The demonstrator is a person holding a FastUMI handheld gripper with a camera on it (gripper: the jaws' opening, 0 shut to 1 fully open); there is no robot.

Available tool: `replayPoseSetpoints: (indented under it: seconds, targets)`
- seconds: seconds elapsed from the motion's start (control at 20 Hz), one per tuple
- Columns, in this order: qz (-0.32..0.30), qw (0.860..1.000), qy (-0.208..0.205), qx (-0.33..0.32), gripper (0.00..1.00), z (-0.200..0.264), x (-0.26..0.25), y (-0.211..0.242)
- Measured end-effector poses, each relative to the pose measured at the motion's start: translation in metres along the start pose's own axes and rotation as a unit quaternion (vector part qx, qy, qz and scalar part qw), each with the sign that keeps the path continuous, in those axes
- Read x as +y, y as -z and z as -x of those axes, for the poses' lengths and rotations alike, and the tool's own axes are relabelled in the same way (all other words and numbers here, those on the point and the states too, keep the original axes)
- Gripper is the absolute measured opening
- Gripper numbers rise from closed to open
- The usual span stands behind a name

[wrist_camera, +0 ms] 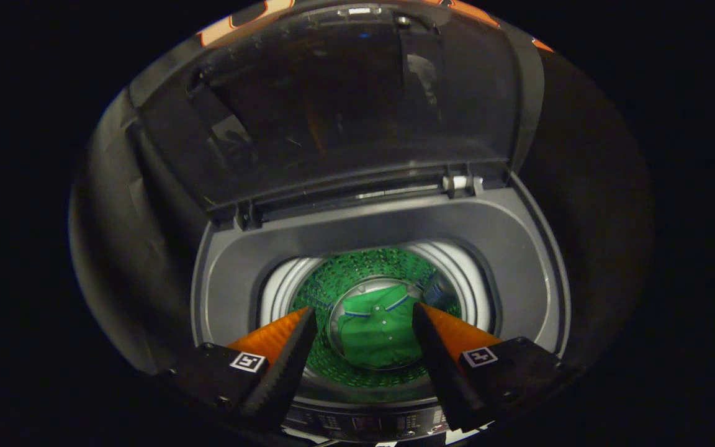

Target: Put the clothes into the washing machine and then close the washing machine lid.

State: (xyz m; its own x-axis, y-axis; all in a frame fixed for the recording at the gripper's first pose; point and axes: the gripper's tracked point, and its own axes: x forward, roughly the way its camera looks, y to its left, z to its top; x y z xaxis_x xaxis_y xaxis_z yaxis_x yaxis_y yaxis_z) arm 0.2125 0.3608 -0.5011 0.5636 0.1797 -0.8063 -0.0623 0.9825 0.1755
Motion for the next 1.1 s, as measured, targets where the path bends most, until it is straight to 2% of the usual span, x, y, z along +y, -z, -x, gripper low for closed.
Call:
replayPoseSetpoints:
  seconds: [0.3,0.6,0.8,1.1]
  targets:
    - [0.021,0.997,-0.014,-0.069,0.99,0.060,0.010,-0.069]
    - [0.011,0.989,-0.029,-0.143,0.99,0.098,0.017,-0.143]
    - [0.026,0.983,-0.020,-0.182,0.99,0.128,0.019,-0.202]
    - [0.009,0.975,-0.040,-0.217,0.99,0.129,0.032,-0.257]
